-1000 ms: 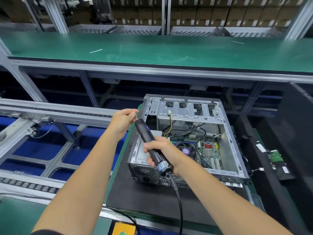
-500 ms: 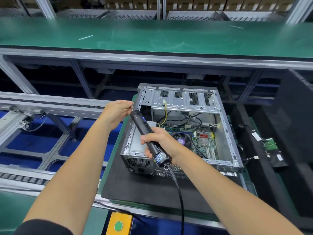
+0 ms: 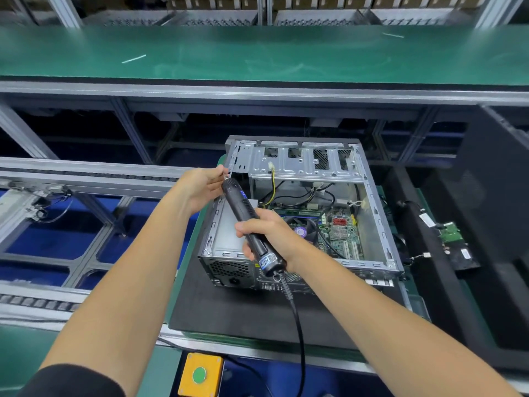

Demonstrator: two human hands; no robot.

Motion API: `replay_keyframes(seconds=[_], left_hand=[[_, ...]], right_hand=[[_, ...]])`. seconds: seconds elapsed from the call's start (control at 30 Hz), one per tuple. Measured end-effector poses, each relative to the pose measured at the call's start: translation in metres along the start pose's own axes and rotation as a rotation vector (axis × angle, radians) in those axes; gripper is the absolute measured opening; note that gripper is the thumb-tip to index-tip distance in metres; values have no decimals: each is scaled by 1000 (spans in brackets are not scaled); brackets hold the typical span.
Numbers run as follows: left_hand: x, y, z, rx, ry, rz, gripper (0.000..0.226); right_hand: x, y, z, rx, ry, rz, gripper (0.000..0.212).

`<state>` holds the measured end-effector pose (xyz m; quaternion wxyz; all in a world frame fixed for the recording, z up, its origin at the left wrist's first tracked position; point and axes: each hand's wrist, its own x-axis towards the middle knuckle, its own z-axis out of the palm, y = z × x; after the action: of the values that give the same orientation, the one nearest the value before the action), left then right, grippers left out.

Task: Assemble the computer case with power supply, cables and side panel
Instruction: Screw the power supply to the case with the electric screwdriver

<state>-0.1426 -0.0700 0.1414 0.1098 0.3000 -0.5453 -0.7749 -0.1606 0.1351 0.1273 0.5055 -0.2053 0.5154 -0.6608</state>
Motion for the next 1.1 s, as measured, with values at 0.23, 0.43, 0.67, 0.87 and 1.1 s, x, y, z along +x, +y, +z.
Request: replay_keyframes(seconds=[0.23,0.43,0.67,0.87,1.1], left_hand=[[-2,3,14,360,139,172,30],[-6,-11,16,854,251,446,28],[-15,-26,21,1400,-72,509,20],[-22,-43,15,1489,-48,666,21],[-25,-52,10,1328,-9,720,26]], right_hand=[[-2,-2,1,-24,17,-32,29],[-7,4,7,-1,65,-44,30],[-18,6,11,28,178,-94,23],[-33,20,20,25,192,-100,16],[-53,30,24,36,223,-94,25]])
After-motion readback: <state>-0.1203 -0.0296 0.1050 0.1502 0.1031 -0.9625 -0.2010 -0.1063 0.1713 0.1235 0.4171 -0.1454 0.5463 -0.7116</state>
